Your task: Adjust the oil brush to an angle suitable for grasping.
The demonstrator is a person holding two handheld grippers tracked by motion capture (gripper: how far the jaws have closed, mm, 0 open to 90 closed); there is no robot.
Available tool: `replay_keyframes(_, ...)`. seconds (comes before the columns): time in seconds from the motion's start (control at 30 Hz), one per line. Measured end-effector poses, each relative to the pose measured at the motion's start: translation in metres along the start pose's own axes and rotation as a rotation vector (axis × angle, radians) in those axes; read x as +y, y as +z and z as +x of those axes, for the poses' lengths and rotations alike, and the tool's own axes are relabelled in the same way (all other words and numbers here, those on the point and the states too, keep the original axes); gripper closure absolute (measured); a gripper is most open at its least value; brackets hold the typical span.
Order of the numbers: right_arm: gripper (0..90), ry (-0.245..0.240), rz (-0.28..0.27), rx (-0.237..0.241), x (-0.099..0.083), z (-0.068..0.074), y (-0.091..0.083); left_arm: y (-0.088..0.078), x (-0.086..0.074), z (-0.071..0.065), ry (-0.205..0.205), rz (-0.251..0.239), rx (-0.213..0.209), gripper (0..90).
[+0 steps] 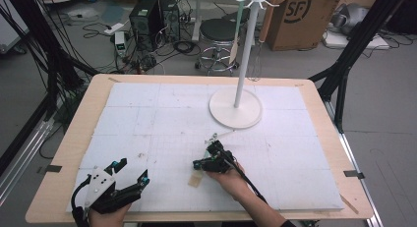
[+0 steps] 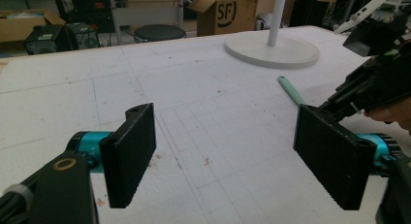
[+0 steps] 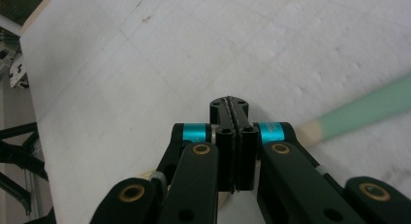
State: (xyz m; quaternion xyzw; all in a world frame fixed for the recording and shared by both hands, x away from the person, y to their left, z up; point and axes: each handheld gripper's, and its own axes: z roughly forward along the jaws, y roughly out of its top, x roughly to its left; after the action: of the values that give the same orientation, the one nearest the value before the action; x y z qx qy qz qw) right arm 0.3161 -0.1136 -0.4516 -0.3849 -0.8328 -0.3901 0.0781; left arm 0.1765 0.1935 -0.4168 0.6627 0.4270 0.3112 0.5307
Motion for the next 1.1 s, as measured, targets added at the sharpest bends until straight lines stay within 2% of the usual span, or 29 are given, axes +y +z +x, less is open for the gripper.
replay_keyframes(0.3,90.0,0.029,-0.035,0.014,-0.022,-0.012,-0.021,0.001,0.000,-0.002,0.005,0.009,0.000,23.9)
replay_keyframes(0.57,90.0,0.053,-0.038,-0.005,-0.034,-0.022,-0.039,0.001,-0.001,-0.002,0.007,0.006,0.001,23.9)
replay_keyframes(0.67,90.0,0.076,-0.044,-0.002,-0.040,-0.026,-0.046,0.001,-0.001,-0.002,0.008,0.007,0.001,23.9)
replay_keyframes(1.1,90.0,0.111,-0.070,-0.013,-0.057,-0.042,-0.069,0.002,-0.001,-0.003,0.008,0.011,0.002,23.9)
